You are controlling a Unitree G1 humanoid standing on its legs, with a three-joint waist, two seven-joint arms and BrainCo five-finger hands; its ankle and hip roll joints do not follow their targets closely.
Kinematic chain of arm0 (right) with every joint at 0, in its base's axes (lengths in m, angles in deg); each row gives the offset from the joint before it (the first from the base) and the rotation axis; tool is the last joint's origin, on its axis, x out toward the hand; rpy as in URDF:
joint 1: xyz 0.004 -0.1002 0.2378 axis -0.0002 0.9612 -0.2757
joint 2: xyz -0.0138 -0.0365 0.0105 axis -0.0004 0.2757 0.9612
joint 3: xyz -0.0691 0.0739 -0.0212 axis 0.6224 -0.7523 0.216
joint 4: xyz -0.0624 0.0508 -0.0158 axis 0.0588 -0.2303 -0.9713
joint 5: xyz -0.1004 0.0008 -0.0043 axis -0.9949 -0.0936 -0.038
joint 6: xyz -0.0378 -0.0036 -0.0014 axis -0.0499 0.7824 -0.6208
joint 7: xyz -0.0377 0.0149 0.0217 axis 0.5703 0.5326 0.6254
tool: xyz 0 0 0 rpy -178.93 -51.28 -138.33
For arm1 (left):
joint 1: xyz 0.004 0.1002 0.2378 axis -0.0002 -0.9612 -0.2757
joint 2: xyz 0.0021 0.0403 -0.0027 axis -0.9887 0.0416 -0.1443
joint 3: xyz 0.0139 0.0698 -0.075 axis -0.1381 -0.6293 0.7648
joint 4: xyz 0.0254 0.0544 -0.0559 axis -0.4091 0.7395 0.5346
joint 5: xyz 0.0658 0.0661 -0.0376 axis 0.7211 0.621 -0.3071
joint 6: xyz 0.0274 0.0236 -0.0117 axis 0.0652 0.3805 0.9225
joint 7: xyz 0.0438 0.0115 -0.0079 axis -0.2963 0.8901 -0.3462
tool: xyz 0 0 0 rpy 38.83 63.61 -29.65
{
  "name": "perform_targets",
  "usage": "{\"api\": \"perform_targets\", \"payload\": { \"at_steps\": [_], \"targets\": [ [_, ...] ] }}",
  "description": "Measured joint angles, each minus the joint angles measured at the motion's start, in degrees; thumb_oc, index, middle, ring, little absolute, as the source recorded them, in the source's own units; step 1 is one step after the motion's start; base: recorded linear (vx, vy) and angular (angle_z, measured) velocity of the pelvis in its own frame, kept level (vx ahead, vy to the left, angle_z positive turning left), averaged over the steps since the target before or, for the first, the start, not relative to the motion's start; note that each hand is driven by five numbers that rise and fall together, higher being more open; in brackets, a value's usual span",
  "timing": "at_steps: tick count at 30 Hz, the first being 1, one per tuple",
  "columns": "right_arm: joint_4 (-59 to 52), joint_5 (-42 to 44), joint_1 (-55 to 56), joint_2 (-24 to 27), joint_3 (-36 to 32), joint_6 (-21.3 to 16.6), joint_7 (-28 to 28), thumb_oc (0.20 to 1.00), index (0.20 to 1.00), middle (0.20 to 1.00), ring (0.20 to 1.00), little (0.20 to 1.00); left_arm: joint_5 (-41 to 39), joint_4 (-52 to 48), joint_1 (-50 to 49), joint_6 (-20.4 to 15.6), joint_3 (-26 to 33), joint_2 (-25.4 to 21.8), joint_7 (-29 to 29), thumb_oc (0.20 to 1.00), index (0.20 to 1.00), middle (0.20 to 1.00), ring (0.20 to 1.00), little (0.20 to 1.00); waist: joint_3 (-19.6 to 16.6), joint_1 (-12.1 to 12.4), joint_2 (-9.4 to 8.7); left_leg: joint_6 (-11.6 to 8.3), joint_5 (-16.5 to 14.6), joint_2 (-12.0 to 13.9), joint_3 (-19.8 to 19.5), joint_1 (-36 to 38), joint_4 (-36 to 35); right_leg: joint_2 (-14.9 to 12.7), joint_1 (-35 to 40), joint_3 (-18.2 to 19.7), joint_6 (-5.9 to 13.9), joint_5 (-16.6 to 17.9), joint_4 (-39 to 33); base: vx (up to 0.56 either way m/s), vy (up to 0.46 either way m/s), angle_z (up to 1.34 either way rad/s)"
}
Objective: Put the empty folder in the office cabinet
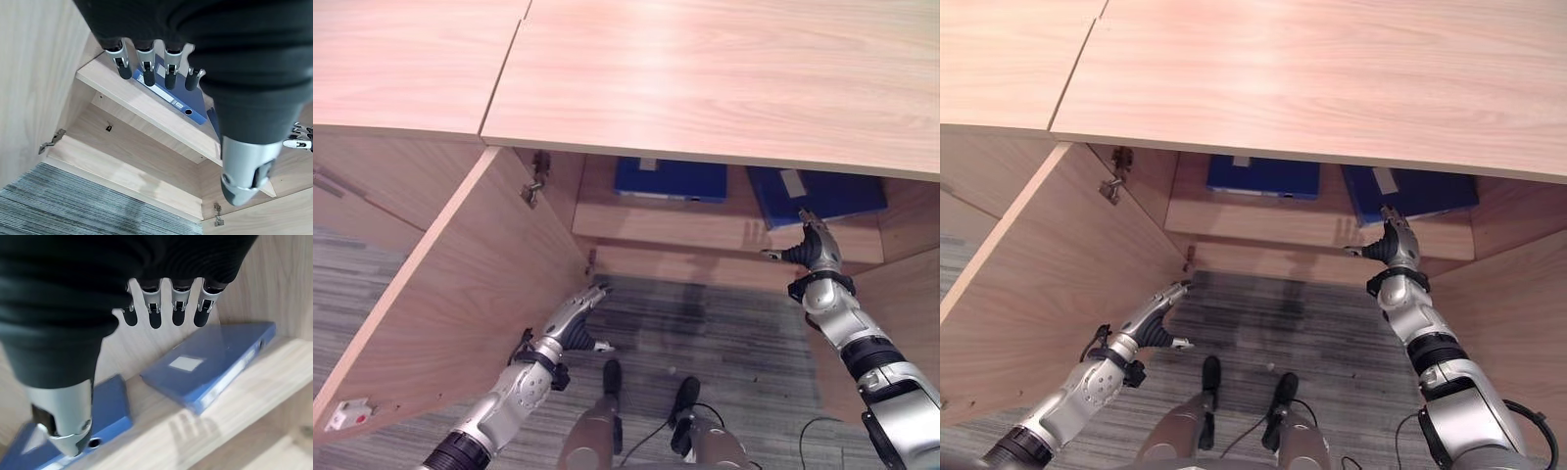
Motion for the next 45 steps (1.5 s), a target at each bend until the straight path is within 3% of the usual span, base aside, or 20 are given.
{"api": "perform_targets", "payload": {
  "at_steps": [4,7,12,15,19,22,33,45],
  "targets": [
    [0.2,0.0,-3.5,-0.4,0.0,0.8,0.1,1.0,1.0,1.0,1.0,1.0,-0.2,-0.1,1.7,0.1,1.5,-1.2,-0.2,1.0,1.0,1.0,1.0,1.0,0.3,-0.3,-0.94,0.9,-0.8,-0.6,-0.1,0.4,1.5,-1.5,0.1,0.4,0.33,-0.1,1.8,-0.01,0.144,-0.06],
    [3.1,0.1,-12.0,-1.4,2.1,1.6,0.1,1.0,1.0,1.0,1.0,1.0,-0.2,0.0,1.9,0.8,3.4,-4.2,-2.4,1.0,1.0,1.0,1.0,1.0,1.3,0.2,-2.52,1.19,-1.0,-1.1,3.4,0.4,1.9,-2.0,-1.9,2.8,0.96,0.9,2.4,-0.05,0.008,-0.47],
    [6.7,0.1,-15.7,-0.9,1.2,2.2,1.3,1.0,1.0,1.0,1.0,1.0,-0.2,0.3,2.3,1.1,4.8,-5.5,-3.5,1.0,1.0,1.0,1.0,1.0,4.3,0.4,-4.52,0.59,-1.9,-1.1,4.0,-0.8,4.5,-2.2,-1.8,3.9,1.63,1.9,0.9,-0.03,-0.049,-0.13],
    [8.2,0.1,-16.0,0.7,1.0,2.8,2.1,1.0,1.0,1.0,1.0,1.0,-0.2,0.8,3.5,1.3,4.5,-5.2,-3.5,1.0,1.0,1.0,1.0,1.0,5.6,0.2,-3.82,0.84,-2.3,-1.1,3.2,-4.7,7.2,-2.6,-4.9,3.6,1.53,1.9,3.2,-0.05,-0.05,0.13],
    [11.3,0.2,-21.4,3.6,1.7,3.3,2.3,1.0,1.0,1.0,1.0,1.0,-0.2,1.3,6.7,1.8,4.3,-3.9,-4.2,1.0,1.0,1.0,1.0,1.0,9.5,0.0,-1.36,2.1,-3.5,-1.2,2.1,-11.2,13.4,-4.2,-10.5,3.0,0.59,0.4,9.5,-0.02,-0.072,0.15],
    [11.5,0.6,-23.2,4.0,1.6,3.2,2.4,1.0,1.0,1.0,1.0,1.0,-0.3,1.2,8.5,2.2,3.9,-3.6,-4.6,1.0,1.0,1.0,1.0,1.0,12.2,-0.1,-1.34,2.1,-5.0,-1.0,1.3,-13.9,18.0,-5.1,-12.9,2.9,0.12,-1.6,14.4,-0.04,-0.059,0.13],
    [12.9,2.6,-26.5,4.6,1.4,3.2,4.4,1.0,1.0,1.0,1.0,1.0,-1.5,0.9,12.5,2.4,4.9,-3.3,-7.0,1.0,1.0,1.0,1.0,1.0,12.5,-1.0,-1.77,3.43,-8.0,-0.5,3.4,-23.7,26.2,-6.1,-22.8,5.8,-0.15,-2.3,20.3,-0.02,-0.019,-0.08],
    [20.7,3.0,-36.7,11.8,4.7,2.7,4.4,1.0,1.0,1.0,1.0,1.0,-1.5,-0.1,12.5,2.4,6.4,-3.7,-8.3,1.0,1.0,1.0,1.0,1.0,12.3,-0.6,-1.72,3.81,-8.5,-0.8,3.4,-30.7,30.6,-7.8,-30.6,6.3,-0.61,-3.8,26.3,-0.01,-0.019,0.02]
  ]
}}
